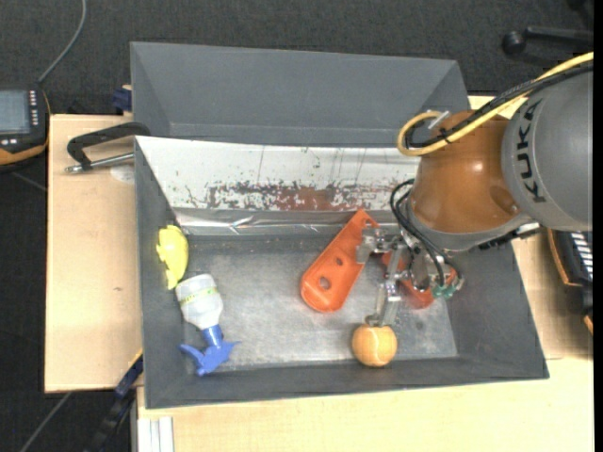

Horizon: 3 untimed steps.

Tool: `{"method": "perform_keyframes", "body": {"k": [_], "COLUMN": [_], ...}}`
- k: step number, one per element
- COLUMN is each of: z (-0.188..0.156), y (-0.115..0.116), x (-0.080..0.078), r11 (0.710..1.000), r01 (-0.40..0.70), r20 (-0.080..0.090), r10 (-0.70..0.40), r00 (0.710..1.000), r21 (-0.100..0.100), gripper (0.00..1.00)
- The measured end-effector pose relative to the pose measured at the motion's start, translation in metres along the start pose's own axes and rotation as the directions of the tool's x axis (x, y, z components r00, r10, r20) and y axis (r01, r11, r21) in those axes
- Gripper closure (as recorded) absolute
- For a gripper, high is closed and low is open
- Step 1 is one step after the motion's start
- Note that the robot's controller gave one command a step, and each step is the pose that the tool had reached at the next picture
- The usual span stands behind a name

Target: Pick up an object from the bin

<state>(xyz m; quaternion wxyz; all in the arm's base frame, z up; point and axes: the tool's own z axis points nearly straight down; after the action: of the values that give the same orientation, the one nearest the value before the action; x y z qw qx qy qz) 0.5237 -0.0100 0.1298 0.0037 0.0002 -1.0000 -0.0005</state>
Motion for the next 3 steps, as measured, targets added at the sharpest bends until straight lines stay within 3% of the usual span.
{"method": "perform_keyframes", "body": {"k": [1, 2, 3], "z": [-0.004, 0.016, 0.055], "y": [0.000, 0.016, 0.052], "x": [-0.001, -0.033, -0.055], "r11": [1.000, 0.993, 0.960], "r01": [0.000, 0.119, 0.280], "r20": [0.007, 0.014, 0.011], "r10": [0.000, -0.119, -0.280], "r00": [1.000, 0.993, 0.960], "r21": [0.000, 0.003, 0.001], "gripper": [0.00, 0.00, 1.00]}}
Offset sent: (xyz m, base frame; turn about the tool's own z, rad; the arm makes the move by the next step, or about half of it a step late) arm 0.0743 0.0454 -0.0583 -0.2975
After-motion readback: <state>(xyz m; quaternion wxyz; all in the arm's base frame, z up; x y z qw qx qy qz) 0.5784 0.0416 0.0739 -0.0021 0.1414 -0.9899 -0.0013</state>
